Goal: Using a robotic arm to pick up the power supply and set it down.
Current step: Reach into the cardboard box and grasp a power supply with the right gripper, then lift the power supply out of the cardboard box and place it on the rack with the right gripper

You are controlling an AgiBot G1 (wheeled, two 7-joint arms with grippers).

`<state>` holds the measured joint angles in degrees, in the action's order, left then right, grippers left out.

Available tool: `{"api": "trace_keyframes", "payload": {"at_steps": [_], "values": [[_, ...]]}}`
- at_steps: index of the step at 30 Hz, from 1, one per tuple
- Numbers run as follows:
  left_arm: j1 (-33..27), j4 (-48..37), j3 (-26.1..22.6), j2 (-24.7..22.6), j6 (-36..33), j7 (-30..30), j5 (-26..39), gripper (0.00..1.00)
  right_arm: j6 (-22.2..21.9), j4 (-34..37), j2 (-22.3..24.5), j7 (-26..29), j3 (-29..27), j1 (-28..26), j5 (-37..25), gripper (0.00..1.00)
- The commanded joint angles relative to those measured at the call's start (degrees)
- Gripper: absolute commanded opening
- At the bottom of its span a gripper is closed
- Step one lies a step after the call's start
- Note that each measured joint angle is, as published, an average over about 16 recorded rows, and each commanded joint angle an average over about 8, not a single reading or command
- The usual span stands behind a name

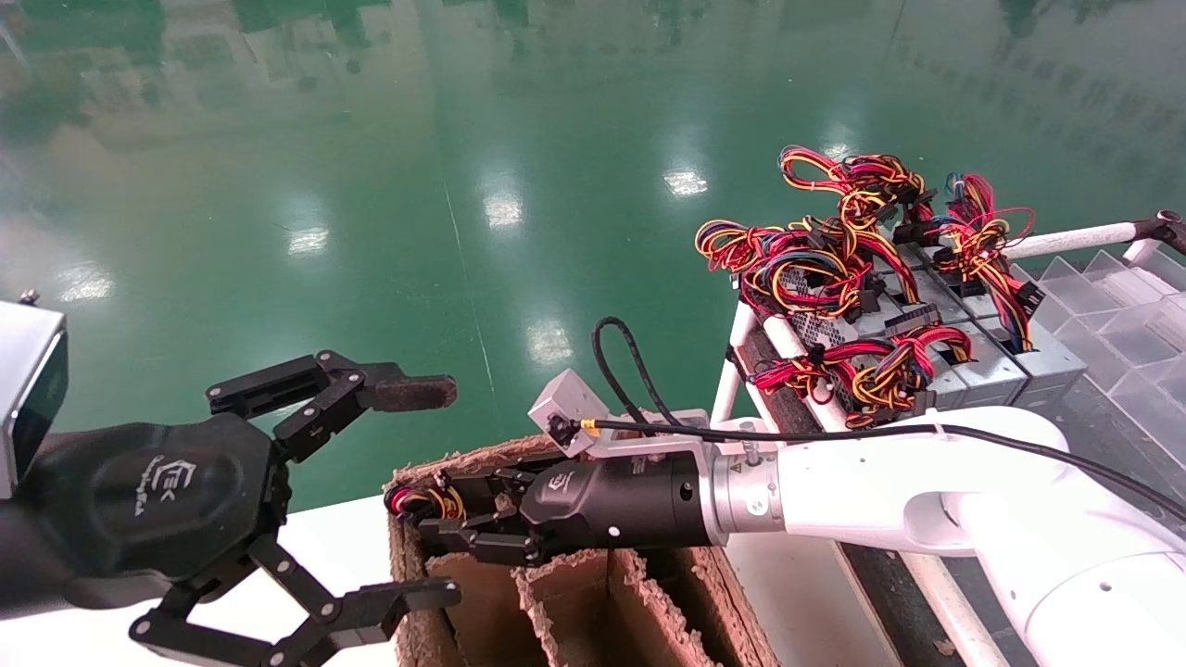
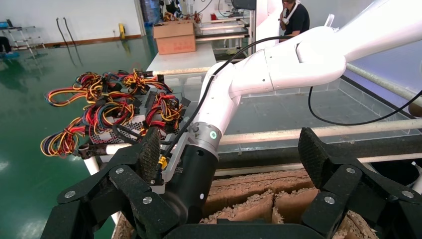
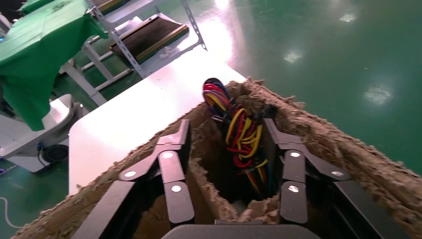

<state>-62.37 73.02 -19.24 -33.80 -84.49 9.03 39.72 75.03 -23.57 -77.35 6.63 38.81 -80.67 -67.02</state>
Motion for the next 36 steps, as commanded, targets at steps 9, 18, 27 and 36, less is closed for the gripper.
{"api": "trace_keyframes", "payload": {"at_steps": [9,18,27,36], "values": [[0.00,0.00,-0.01,0.01,0.01,-0.01,-0.01,1.00,-3.01,-0.85,-0.17,-1.39,2.49,0.50,1.45,0.00],[-0.01,0.00,-0.02,0.01,0.01,-0.01,-0.02,1.00,-2.92,-1.12,0.11,-1.39,3.81,0.92,3.96,0.00],[-0.01,0.00,-0.04,0.01,0.01,-0.02,-0.02,1.00,-0.07,1.63,0.44,-2.32,4.35,0.67,6.66,0.00],[-0.01,0.00,-0.05,0.02,0.02,-0.02,-0.03,1.00,3.41,5.33,1.03,-4.38,3.53,-0.52,9.53,0.00]]}}
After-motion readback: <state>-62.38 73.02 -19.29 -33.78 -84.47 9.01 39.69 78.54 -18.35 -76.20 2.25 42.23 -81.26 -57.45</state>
